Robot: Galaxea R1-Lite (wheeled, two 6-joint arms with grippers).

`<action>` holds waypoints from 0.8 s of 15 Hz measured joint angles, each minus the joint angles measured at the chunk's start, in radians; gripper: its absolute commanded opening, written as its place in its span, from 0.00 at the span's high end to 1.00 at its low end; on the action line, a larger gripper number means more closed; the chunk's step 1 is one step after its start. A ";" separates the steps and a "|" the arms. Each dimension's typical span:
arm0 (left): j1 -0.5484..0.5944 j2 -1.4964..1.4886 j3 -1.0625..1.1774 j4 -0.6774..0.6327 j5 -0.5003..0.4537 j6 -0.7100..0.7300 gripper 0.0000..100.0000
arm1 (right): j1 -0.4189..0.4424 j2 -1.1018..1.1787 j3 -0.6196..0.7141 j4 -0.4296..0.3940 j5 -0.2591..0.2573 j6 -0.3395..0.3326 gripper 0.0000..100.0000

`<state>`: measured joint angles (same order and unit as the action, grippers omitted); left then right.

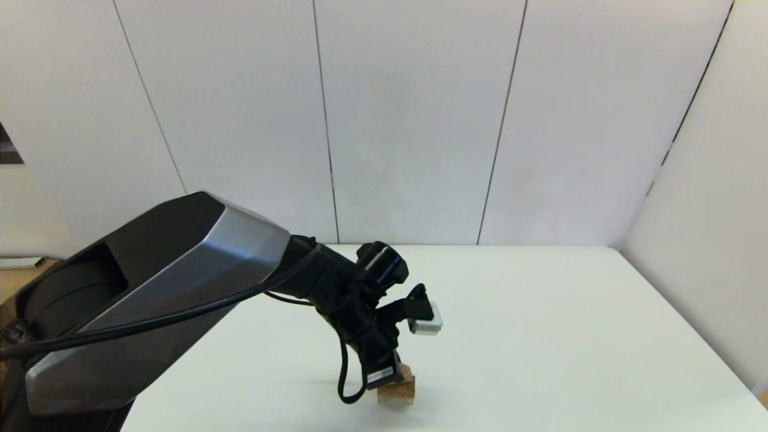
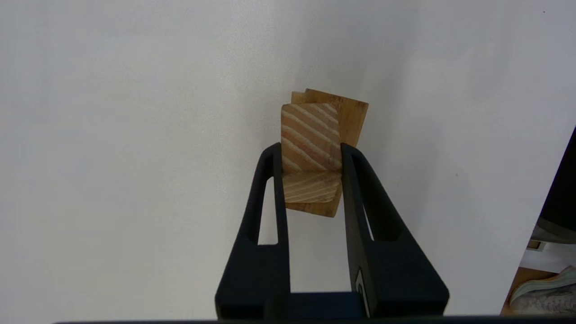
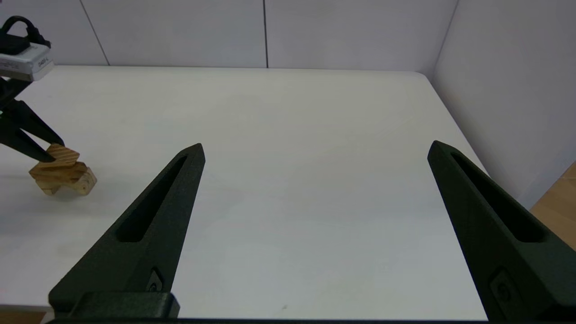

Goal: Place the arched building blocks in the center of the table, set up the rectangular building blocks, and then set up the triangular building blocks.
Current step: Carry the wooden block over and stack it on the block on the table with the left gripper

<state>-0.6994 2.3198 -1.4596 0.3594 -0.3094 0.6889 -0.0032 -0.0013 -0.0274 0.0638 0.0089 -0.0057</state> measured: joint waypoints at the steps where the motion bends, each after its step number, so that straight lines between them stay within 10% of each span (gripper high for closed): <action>1: 0.000 0.001 0.002 0.002 0.000 0.001 1.00 | 0.000 0.000 0.000 0.000 0.000 0.000 0.00; 12: 0.000 -0.004 0.005 0.005 -0.002 0.014 1.00 | 0.000 0.000 0.000 0.000 0.000 0.000 0.00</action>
<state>-0.6994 2.3160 -1.4547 0.3647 -0.3113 0.7028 -0.0032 -0.0013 -0.0274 0.0638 0.0089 -0.0053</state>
